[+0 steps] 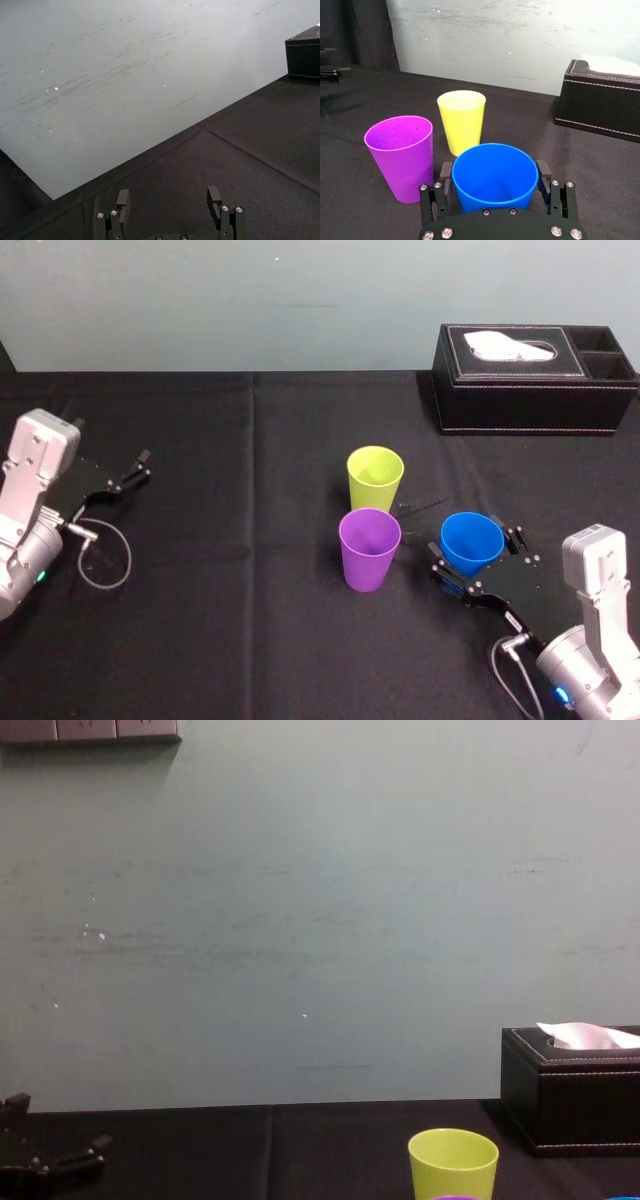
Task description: Stack the three plastic cups sequentially using one hand.
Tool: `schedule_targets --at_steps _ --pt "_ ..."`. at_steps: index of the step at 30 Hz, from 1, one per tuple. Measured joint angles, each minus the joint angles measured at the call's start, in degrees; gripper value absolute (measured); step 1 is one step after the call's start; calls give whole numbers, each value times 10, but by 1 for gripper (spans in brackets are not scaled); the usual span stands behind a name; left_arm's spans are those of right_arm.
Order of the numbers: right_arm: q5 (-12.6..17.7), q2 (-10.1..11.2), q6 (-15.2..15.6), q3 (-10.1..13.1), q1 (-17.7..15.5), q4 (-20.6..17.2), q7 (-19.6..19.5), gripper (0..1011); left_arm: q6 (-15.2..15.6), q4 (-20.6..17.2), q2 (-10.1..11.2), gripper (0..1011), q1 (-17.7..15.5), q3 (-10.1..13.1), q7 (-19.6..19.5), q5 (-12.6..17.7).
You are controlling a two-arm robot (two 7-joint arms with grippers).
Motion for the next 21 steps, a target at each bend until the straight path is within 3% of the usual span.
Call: schedule_targets --at_steps 16,21 --pt "-3 -6 0 4 0 -1 5 1004 0 0 0 1011 0 0 0 0" --pt "-3 -6 0 4 0 -1 5 929 0 0 0 1011 0 0 0 0"
